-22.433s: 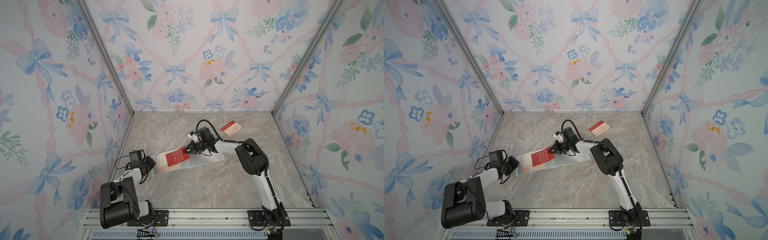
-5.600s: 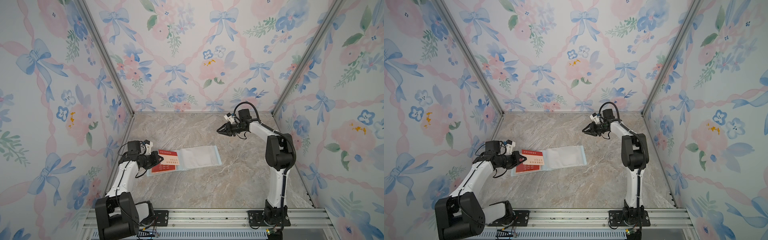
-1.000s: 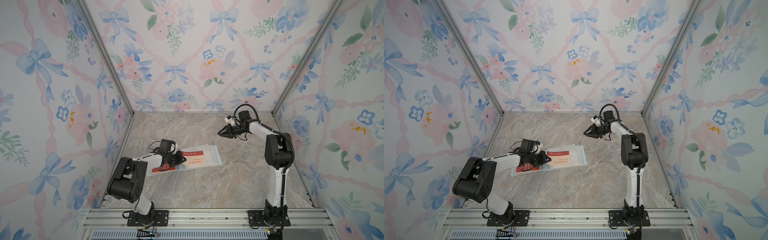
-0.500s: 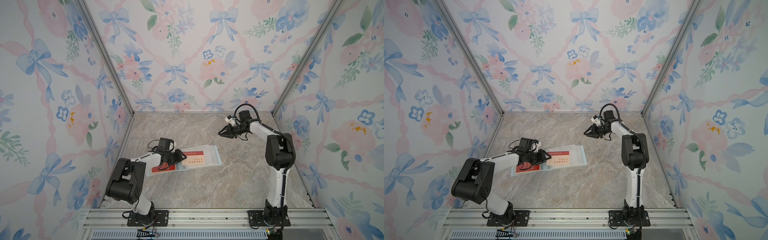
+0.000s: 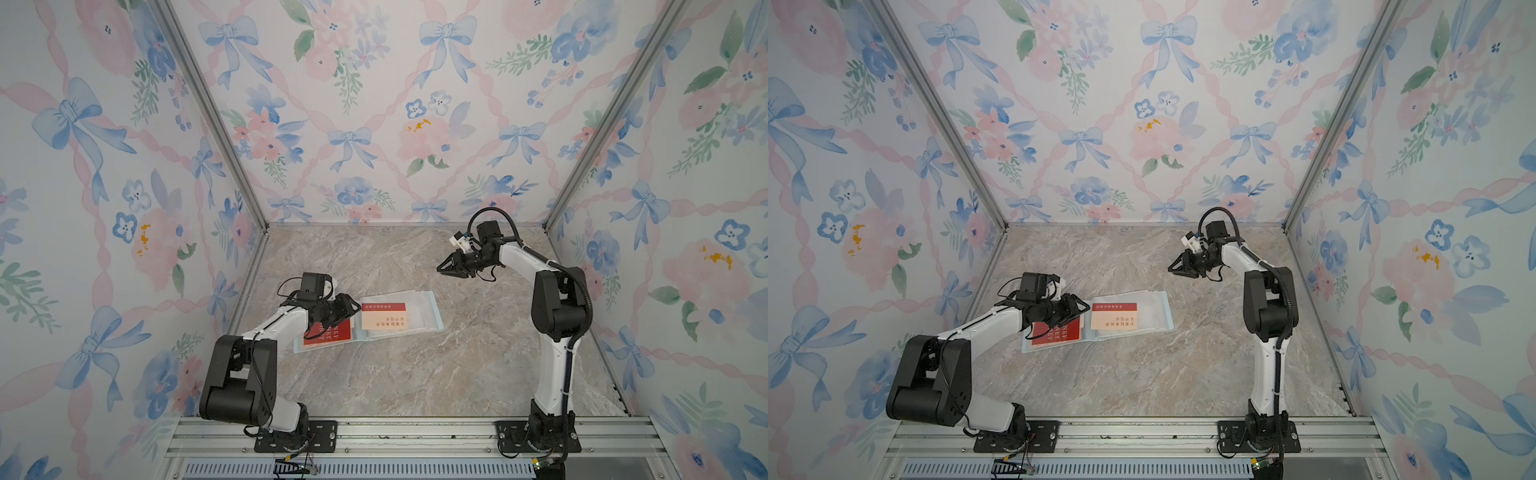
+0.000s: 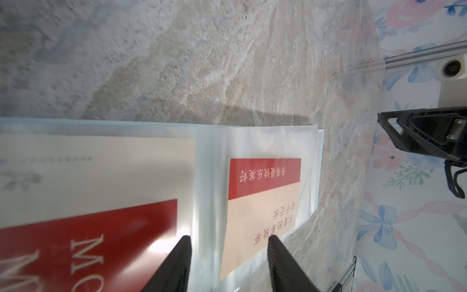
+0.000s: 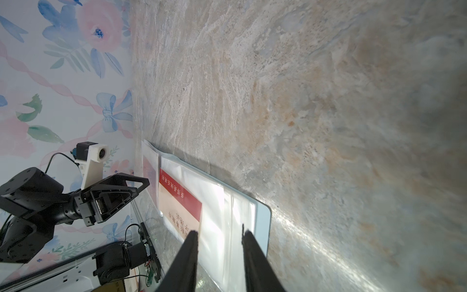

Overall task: Place the photos into the photo albums
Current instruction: Insert the photo into the photo album.

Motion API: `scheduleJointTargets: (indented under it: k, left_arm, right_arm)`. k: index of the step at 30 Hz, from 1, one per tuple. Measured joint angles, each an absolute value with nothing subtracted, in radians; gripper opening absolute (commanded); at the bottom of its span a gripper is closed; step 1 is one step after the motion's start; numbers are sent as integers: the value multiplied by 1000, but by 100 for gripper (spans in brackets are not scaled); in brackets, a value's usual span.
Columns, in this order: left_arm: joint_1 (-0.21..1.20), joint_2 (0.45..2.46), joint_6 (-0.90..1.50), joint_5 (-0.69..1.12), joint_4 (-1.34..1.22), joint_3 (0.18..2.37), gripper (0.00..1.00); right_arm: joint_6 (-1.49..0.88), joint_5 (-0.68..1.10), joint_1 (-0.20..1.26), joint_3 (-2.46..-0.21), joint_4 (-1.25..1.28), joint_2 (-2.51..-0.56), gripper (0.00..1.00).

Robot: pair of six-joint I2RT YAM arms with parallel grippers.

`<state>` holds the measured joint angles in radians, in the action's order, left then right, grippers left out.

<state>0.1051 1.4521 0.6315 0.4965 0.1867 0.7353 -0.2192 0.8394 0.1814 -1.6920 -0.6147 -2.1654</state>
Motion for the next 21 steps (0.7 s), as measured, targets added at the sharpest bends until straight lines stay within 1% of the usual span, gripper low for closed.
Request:
scheduleJointTargets:
  k: [2, 5, 10, 13, 15, 21]
  left_arm:
    - [82, 1432, 626, 492, 202, 735, 51]
    - [9, 1384, 612, 482, 212, 725, 51]
    - [-193, 1305, 583, 478, 215, 675, 52]
    - [-303, 1293, 571, 476, 220, 636, 52]
    - [-356, 1299, 568, 466, 232, 618, 55]
    - [-447, 1345, 573, 430, 242, 613, 55]
  right_arm:
    - [-212, 824, 203, -1702, -633, -2165, 32]
    - [-192, 792, 278, -1747, -668, -2166, 32]
    - [-174, 762, 480, -1885, -691, -2207, 31]
    - [-163, 753, 595, -1990, -726, -2273, 31]
    - [-153, 734, 661, -2072, -763, -2329, 31]
    - [-126, 684, 776, -2290, -887, -2460, 31]
